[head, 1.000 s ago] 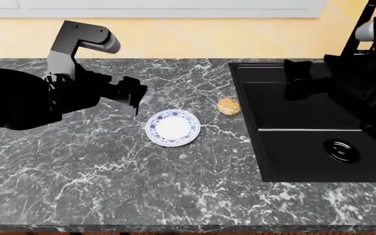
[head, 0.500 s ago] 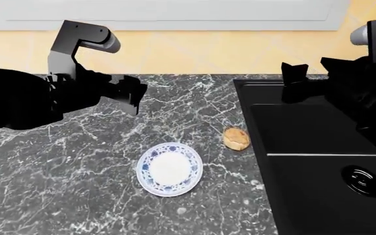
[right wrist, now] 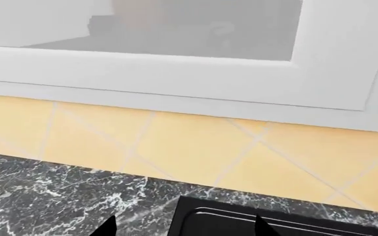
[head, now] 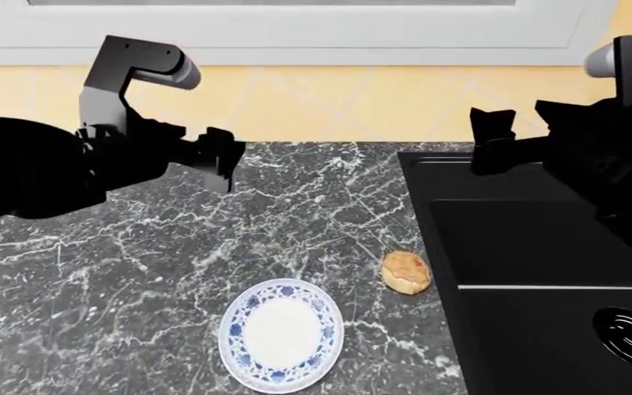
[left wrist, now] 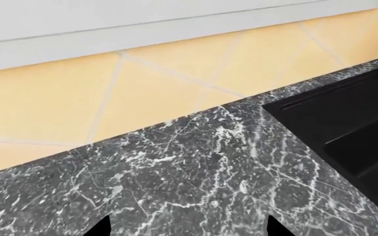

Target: Place the pastries on the plates.

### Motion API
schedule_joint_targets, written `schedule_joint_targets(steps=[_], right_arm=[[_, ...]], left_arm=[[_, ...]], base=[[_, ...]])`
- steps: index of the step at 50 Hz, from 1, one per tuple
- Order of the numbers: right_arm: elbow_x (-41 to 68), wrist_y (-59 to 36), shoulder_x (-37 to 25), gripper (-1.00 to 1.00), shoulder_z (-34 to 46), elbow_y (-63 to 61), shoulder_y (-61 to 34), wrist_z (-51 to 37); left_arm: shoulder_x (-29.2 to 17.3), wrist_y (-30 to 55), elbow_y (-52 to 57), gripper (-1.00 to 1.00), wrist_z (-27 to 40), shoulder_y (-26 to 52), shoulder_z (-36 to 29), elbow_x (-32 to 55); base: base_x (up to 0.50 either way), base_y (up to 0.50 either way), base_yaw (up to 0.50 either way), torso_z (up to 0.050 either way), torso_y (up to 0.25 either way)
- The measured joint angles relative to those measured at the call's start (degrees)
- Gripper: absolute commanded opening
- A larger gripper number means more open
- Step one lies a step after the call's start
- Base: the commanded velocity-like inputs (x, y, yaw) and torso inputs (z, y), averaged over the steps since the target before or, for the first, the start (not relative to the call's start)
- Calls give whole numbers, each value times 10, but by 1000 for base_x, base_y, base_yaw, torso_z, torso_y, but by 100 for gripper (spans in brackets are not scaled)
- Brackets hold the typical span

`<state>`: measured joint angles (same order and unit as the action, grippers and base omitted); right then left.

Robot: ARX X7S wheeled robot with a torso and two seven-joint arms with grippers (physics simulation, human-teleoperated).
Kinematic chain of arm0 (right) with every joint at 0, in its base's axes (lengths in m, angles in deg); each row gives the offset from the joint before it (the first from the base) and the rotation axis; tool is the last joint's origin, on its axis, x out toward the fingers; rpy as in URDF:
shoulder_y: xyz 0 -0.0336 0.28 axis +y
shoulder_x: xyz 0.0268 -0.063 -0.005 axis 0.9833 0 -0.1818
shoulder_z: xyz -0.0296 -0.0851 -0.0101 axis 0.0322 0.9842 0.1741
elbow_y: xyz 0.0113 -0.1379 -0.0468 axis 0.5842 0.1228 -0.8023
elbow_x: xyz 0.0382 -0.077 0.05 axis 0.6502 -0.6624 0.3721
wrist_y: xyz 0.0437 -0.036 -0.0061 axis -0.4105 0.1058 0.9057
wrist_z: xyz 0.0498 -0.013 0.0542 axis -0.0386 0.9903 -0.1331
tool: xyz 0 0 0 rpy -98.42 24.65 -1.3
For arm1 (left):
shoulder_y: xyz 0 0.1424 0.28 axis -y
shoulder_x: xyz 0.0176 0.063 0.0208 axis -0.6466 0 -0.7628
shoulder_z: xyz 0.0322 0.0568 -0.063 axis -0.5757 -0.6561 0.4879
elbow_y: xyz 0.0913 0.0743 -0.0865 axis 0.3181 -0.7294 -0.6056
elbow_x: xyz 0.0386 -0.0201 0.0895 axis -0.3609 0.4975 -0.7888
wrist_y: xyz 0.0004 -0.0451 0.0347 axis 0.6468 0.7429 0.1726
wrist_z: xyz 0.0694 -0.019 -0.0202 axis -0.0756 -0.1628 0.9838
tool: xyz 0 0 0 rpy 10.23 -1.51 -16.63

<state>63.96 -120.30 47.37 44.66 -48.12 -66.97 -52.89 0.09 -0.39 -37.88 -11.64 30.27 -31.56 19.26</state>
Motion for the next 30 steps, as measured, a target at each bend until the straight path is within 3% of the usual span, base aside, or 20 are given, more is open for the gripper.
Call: schedule_joint_targets(steps=[13,30], right_arm=[[8,-31,21,100,18,35,-21,-10],[29,-92,48,100,40,78,-32,-31]], left_arm=[[-2,-7,-11,100,1,-4,-1,-7],[-5,-8,-26,100,56,-10,5,-2]], base=[[0,0,0,0,0],[0,0,0,0,0]])
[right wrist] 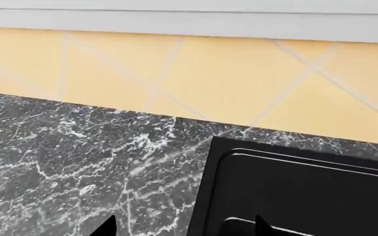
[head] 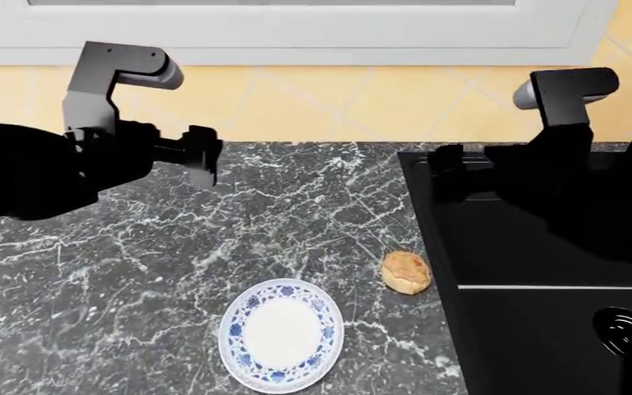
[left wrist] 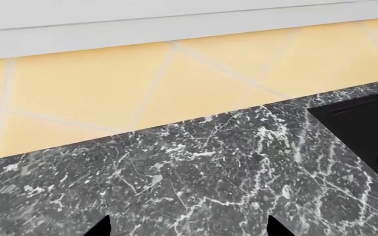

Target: Place the pastries on the plates.

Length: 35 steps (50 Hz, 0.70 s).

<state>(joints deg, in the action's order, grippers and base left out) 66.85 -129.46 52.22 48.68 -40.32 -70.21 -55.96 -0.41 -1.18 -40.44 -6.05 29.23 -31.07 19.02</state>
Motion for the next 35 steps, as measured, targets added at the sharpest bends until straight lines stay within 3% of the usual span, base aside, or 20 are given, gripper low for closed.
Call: schedule_joint_targets(steps=[13,35], right_arm=[[59,-47,4,100,15,28,-8,-30],[255,-53,-57,100,107,56,-16,-128]], left_arm=[[-3,-2,0,100,9,-6,0,-1],[-9,-7,4,100,7,-13,-1,-2]], base=[[0,0,0,0,0],[0,0,0,0,0]])
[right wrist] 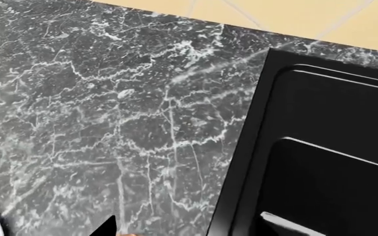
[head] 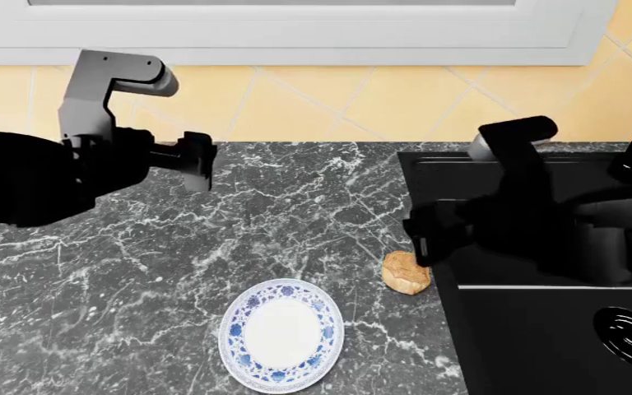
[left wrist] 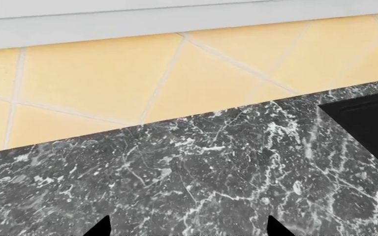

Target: Place the pastries on the plates.

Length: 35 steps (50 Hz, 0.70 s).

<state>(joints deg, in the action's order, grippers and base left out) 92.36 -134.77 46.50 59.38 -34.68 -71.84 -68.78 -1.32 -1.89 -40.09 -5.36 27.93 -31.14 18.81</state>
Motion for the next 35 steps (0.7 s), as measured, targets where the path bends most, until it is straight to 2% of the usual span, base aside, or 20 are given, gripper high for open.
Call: schedule_joint_targets(steps=[16,35], right_arm=[[21,40,-16,100,39,2,28,8],[46,67,-23,100,48,-6,55,18]], left_arm=[[-7,-2,5,100,3,-7,1,3],[-11,-3,7,100,4,-10,0,4]], base=[[0,0,0,0,0],[0,0,0,0,0]])
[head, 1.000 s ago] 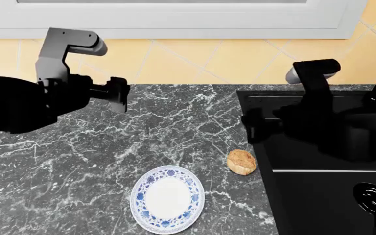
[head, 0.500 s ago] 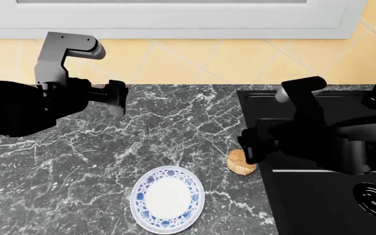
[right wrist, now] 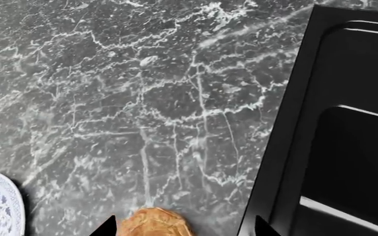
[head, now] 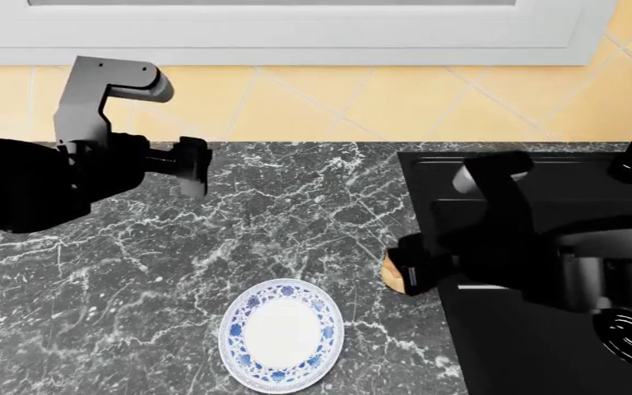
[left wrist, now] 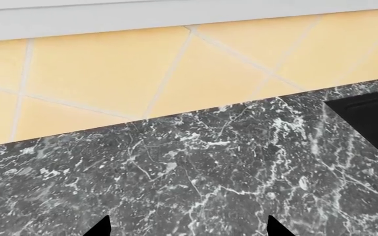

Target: Place the pastries on the plates.

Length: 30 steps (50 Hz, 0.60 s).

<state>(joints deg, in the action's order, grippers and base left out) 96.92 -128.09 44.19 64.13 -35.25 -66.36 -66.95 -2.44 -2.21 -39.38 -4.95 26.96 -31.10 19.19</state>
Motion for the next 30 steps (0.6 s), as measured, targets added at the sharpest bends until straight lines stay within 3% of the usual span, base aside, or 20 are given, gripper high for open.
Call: schedule_joint_targets(steps=[30], right_arm=[[-20,38,4,100,42,-5,17,51]], left_arm=[[-1,-7,-2,100,2,-7,-1,-1]], base=[[0,0,0,0,0]])
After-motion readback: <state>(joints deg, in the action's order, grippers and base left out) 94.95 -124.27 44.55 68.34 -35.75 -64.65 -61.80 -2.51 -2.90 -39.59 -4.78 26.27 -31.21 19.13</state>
